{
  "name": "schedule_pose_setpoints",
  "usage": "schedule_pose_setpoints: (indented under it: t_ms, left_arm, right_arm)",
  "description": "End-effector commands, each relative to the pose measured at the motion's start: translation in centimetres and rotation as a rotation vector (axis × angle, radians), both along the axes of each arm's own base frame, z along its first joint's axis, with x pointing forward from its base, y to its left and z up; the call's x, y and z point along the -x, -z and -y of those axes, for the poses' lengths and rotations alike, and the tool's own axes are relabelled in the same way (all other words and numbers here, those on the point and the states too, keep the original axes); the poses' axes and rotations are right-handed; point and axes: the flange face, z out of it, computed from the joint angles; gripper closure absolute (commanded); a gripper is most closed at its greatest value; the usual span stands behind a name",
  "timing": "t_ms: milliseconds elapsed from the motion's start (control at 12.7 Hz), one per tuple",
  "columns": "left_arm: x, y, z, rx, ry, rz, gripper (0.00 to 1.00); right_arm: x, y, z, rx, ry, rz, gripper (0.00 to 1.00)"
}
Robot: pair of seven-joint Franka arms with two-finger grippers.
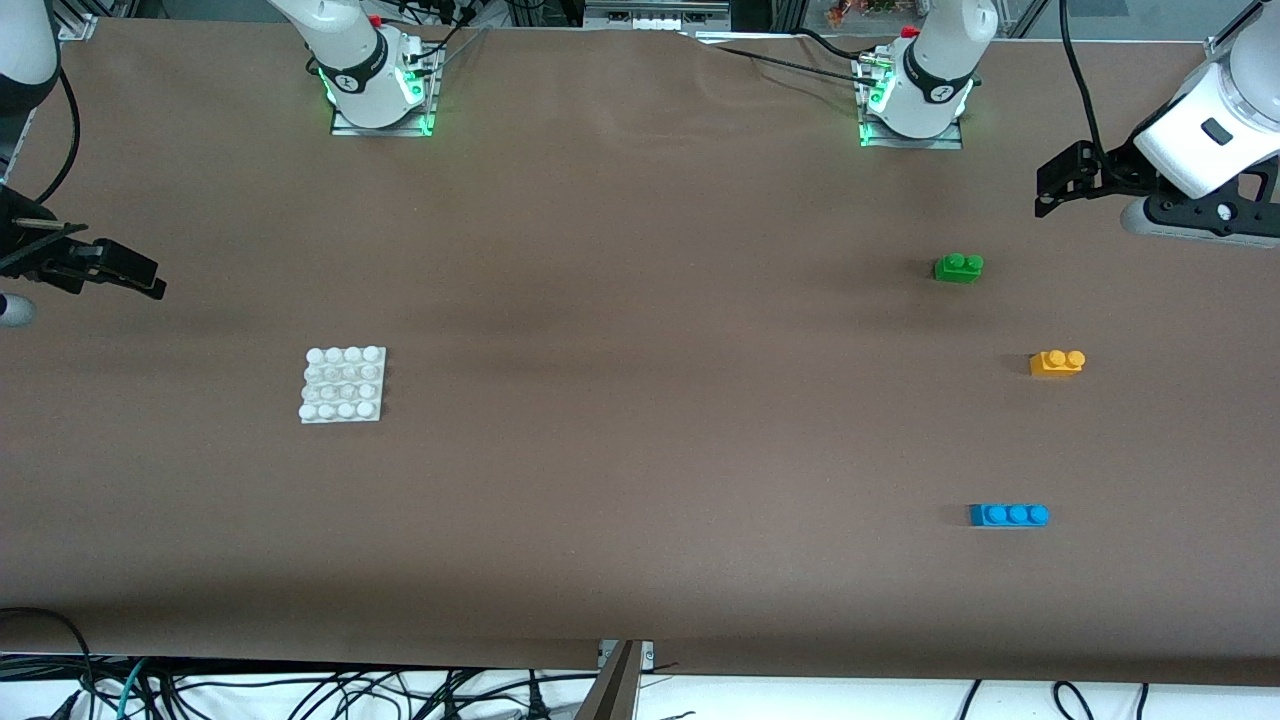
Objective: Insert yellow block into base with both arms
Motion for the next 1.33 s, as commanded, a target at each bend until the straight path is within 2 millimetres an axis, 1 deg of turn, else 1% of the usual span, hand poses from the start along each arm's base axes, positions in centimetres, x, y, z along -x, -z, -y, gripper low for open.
schedule_pose_setpoints:
  t_ms: [0, 1021, 1256]
  left_arm:
    - [-0.20, -0.63, 0.30, 0.017, -0.004, -0.006, 0.00]
    - [-0.18, -0.62, 0.32, 0.018, -0.006, -0.008, 0.00]
    - [-0.18, -0.62, 0.30, 0.016, -0.006, -0.007, 0.00]
  right_arm:
    - [0.59, -0.37, -0.08, -0.014, 0.000, -0.002, 0.00]
    - [0.59, -0.37, -0.08, -0.014, -0.003, -0.002, 0.00]
    - [0.63, 0.00, -0.01, -0.015, -0.008, -0.019, 0.00]
